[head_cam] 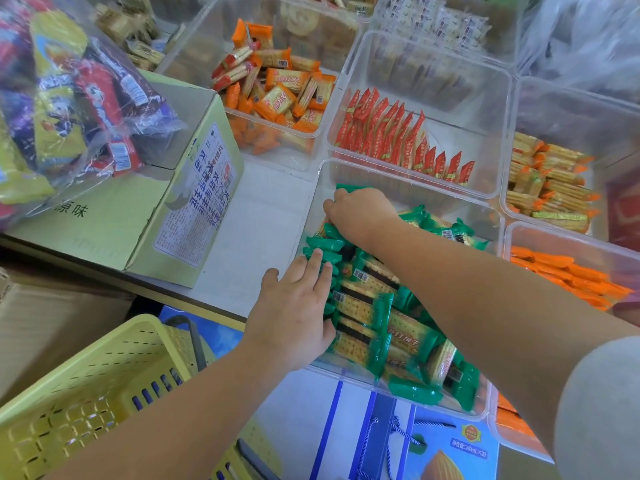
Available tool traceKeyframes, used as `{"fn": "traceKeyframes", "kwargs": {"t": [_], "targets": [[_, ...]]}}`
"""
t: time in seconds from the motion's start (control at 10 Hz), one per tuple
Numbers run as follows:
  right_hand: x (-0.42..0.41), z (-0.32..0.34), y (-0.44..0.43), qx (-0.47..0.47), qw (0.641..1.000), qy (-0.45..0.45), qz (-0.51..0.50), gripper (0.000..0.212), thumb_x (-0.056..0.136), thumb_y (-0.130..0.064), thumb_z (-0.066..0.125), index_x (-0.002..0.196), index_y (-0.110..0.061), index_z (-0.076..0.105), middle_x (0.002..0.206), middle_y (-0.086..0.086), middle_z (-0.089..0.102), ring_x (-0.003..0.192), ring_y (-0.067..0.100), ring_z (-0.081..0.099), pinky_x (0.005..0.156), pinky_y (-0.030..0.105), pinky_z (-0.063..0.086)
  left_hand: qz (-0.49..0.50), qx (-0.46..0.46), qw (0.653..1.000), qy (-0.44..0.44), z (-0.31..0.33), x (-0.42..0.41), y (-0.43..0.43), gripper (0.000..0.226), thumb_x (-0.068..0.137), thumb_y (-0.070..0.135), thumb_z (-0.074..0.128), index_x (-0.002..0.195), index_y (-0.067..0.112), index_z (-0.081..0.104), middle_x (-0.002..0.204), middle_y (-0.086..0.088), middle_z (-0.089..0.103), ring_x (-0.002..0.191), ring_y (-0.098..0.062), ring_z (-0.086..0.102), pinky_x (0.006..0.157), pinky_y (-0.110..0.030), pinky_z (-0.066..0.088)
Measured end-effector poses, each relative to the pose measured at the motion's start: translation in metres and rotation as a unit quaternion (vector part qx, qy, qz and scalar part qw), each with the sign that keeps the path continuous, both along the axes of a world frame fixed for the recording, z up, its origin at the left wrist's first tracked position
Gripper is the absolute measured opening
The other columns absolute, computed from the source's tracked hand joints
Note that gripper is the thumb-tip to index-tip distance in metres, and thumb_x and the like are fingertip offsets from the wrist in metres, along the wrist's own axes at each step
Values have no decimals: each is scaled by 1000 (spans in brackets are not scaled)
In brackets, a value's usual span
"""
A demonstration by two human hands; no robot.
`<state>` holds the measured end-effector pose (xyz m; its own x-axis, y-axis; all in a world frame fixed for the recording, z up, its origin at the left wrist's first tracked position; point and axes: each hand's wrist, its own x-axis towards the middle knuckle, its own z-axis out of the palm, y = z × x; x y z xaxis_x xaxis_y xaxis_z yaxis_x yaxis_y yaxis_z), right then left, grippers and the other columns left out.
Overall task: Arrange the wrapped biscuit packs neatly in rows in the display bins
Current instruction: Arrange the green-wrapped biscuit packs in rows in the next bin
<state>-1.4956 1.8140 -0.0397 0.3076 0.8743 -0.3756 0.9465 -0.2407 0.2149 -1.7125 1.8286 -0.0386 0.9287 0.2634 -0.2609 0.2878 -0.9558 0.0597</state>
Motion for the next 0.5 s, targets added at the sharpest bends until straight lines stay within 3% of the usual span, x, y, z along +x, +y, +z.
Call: {"fn": "traceKeyframes", "kwargs": {"t": [0.1, 0.3, 0.4, 0.5], "targets": [[-1, 1, 3, -15, 1000, -4, 16, 45, 90, -7, 65, 130, -18, 48, 83, 2, 51, 53, 21, 44, 39, 33, 30, 0, 2, 1000, 2, 0, 0, 0, 85, 86, 57, 44, 156, 14, 27, 164, -10, 22, 141, -24, 26, 98, -50, 40], [-1, 5, 13, -83, 995, -35, 42, 23, 92, -4, 59, 108, -15, 70, 76, -2, 53, 53, 19, 42, 40, 31, 27, 0, 1, 1000, 2, 0, 0, 0, 85, 86, 57, 43, 157, 14, 25, 164, -9, 21, 142, -24, 25, 99, -49, 40], [2, 9, 10, -76, 994, -36, 68, 26, 93, -5, 58, 115, -14, 67, 101, 6, 58, 53, 21, 39, 41, 32, 30, 2, -2, 1000, 0, 0, 0, 0, 84, 86, 57, 44, 156, 14, 26, 164, -9, 22, 143, -24, 25, 99, -50, 40], [9, 12, 3, -24, 996, -24, 87, 32, 92, -8, 61, 124, -15, 63, 122, 9, 49, 66, 23, 50, 48, 34, 41, -1, 1, 1000, 2, 0, 0, 0, 84, 87, 58, 43, 156, 14, 25, 164, -10, 22, 142, -24, 25, 100, -50, 40]]}}
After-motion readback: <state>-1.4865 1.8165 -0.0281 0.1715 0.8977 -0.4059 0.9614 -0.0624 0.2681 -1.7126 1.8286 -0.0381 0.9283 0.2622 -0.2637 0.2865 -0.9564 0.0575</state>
